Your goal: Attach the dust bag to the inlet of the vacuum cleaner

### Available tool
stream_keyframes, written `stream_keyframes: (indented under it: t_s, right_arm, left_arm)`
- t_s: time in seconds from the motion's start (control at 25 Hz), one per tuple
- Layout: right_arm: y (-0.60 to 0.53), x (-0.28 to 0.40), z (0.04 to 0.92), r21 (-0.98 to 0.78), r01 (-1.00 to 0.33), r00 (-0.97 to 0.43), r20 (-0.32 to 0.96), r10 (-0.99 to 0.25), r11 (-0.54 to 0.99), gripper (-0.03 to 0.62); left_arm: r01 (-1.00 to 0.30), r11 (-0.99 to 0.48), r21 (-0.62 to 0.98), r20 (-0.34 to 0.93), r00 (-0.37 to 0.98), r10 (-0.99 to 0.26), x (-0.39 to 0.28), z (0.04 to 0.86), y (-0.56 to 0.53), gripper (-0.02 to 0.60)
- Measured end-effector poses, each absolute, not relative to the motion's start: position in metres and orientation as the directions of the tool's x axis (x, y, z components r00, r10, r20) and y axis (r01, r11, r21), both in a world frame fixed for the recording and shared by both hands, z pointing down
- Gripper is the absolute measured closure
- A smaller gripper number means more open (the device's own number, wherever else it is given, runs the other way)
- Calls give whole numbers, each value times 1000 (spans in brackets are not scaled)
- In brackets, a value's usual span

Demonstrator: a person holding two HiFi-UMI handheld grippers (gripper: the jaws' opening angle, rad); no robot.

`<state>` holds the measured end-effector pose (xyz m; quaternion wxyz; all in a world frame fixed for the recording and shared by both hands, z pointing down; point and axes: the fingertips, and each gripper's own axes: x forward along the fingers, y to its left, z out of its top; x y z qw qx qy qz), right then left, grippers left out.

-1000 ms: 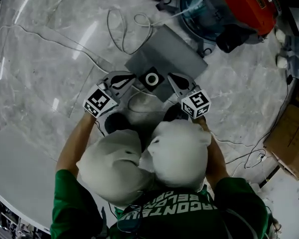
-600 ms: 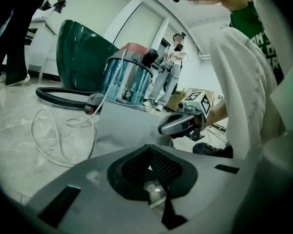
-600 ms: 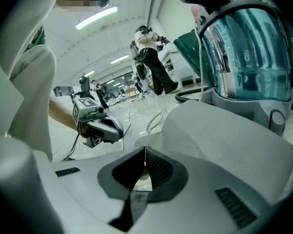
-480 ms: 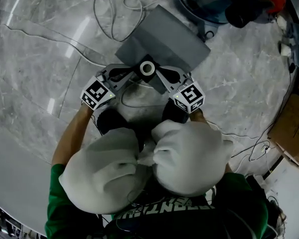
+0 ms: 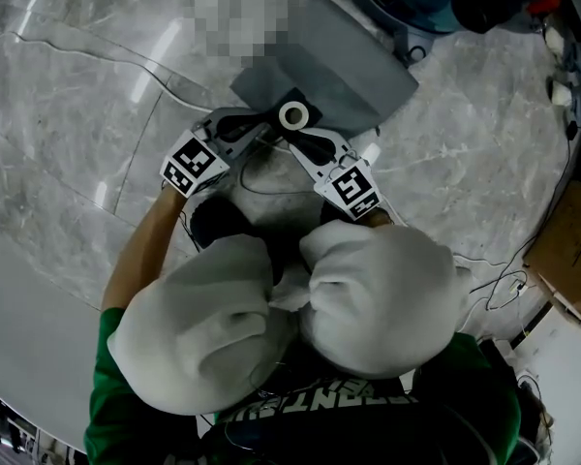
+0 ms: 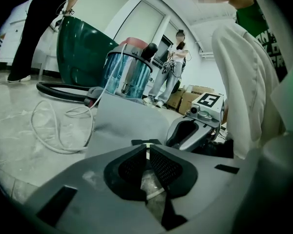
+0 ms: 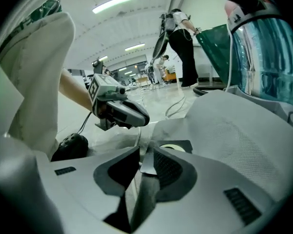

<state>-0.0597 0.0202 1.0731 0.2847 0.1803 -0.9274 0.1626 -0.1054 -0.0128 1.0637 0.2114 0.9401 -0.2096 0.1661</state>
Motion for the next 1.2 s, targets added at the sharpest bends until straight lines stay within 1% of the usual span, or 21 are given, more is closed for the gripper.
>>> stream_keyframes:
  t_s: [0.04, 0.12, 0.32, 0.44, 0.52, 0.8, 1.0, 1.2]
  right_arm:
    - [23, -61, 1075, -181, -419, -765, 597, -239, 890, 499]
    - [26, -64, 1079, -141, -406, -749, 618, -240, 903, 477]
    - [36, -67, 1096, -3, -353, -680, 688, -254, 936, 462]
    - [32, -65, 1108, 69, -366, -602, 743, -293, 928, 462]
    - [27, -64, 1109, 92, -387, -578, 751, -319, 918, 462]
    - [14, -54, 1089, 110, -464, -602, 689, -404, 879, 464]
    - [-8, -39, 1057, 93, -551, -613, 629, -478, 829, 468]
    - [-34, -21, 1031, 97, -628, -590, 587, -554, 772, 502]
  left_arm:
    - [-464, -823, 327, 403, 856, -323, -105, 1065, -12, 577]
    - [-465, -823, 327, 407, 855, -321, -106, 1067, -11, 577]
    - [-456, -828, 327, 421, 855, -305, -106, 1072, -5, 577]
    - [-450, -831, 326, 425, 855, -297, -104, 1073, -4, 577]
    - [-448, -833, 325, 427, 855, -294, -103, 1073, -4, 577]
    - [-429, -855, 292, 425, 859, -286, -98, 1063, -9, 577]
    - [-393, -889, 236, 412, 869, -275, -82, 1048, -21, 577]
    - [-354, -917, 183, 406, 877, -257, -61, 1031, -41, 577]
